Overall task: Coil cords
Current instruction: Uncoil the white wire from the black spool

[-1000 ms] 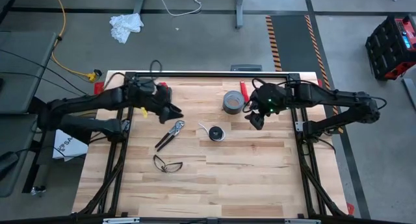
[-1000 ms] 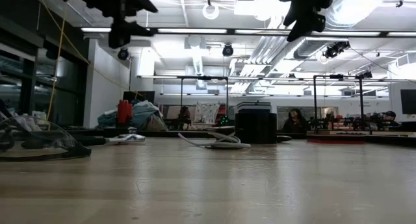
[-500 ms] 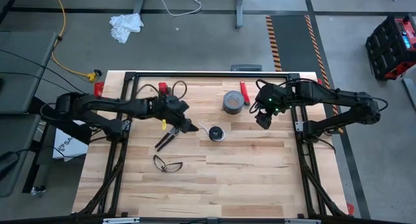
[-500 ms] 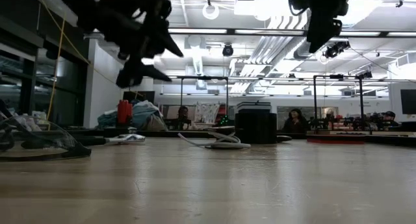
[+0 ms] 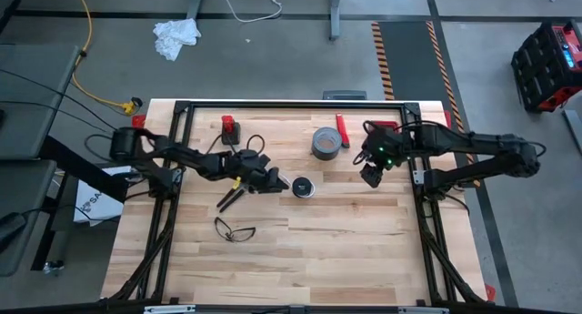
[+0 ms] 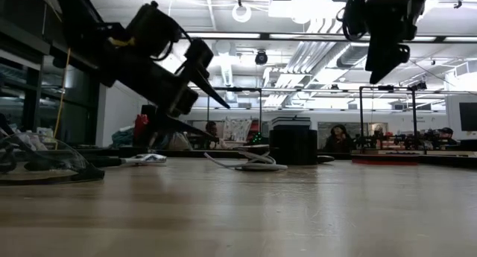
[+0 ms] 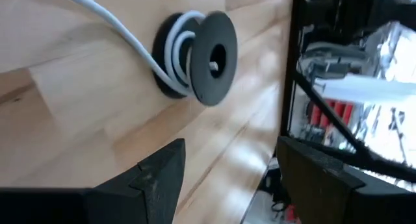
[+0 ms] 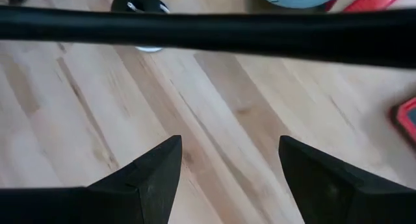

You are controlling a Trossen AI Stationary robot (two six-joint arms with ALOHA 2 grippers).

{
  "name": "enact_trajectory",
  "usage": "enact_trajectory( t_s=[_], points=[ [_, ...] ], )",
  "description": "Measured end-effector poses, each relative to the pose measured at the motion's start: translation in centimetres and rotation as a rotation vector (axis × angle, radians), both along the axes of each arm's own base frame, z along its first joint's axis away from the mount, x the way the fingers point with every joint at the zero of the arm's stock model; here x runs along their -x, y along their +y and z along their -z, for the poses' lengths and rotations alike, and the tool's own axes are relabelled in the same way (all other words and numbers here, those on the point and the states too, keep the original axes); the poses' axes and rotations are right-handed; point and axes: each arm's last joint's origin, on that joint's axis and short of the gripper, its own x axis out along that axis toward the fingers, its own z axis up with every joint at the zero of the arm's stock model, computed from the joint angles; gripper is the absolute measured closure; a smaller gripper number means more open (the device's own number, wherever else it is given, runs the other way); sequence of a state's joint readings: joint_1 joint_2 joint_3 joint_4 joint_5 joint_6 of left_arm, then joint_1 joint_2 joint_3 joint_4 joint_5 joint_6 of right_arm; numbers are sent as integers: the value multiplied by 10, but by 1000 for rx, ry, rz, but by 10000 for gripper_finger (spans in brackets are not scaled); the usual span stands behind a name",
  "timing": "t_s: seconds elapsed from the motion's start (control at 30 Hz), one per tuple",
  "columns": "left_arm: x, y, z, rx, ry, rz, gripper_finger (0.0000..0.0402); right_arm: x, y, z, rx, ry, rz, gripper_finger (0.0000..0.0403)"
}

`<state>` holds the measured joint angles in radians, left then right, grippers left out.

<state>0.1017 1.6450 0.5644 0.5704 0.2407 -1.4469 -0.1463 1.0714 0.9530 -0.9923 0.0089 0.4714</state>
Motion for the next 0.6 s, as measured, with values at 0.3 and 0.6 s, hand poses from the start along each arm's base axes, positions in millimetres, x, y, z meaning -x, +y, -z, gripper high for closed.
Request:
enact_trajectory(
  t_s=[0.3,0.6],
  points=[
    [-17,4,26,63,42,-90,165,1,0,2,-8,-40,23,151],
    [-49,10,24,26,8,-82,165,-1,0,0,-15,-69,41,151]
  ],
)
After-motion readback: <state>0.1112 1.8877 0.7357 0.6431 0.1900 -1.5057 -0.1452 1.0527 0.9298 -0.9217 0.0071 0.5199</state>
